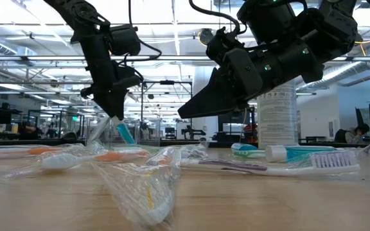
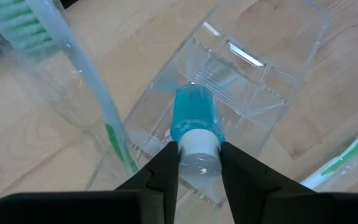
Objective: Pick & Place toothbrushing station
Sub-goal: Put the mouthwash into the transparent organizer
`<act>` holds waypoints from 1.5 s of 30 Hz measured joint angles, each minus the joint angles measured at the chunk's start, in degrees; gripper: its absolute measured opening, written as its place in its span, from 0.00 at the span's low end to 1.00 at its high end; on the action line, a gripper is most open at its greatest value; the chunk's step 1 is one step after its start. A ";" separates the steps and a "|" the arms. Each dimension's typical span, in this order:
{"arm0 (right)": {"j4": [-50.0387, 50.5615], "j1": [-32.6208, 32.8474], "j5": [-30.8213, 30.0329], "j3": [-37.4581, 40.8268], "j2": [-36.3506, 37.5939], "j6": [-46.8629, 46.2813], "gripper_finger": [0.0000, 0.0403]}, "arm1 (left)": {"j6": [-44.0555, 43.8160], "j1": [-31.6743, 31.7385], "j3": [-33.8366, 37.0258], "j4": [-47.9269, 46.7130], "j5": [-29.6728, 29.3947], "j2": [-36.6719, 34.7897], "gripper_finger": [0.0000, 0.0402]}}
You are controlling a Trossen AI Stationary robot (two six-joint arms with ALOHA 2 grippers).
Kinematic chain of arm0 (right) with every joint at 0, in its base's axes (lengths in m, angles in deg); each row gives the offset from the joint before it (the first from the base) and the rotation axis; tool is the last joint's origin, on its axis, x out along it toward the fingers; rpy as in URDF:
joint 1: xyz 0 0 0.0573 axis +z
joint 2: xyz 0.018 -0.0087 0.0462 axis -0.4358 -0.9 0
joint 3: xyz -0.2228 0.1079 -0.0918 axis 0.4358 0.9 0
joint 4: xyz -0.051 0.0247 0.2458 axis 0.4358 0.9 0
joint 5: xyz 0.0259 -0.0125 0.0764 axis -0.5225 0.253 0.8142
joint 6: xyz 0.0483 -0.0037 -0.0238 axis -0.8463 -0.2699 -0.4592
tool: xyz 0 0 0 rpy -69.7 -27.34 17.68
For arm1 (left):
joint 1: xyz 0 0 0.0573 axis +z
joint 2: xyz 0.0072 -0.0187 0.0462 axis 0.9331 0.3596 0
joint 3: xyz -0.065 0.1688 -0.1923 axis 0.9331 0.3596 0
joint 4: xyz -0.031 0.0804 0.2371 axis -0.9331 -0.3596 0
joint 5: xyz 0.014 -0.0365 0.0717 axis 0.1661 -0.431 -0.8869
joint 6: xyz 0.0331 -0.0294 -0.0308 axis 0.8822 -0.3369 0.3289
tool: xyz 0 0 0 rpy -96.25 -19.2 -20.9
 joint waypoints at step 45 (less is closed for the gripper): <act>-1.31 -0.04 0.00 0.02 -0.02 2.15 0.35 | 30.25 4.44 -17.77 -24.72 3.98 9.20 0.26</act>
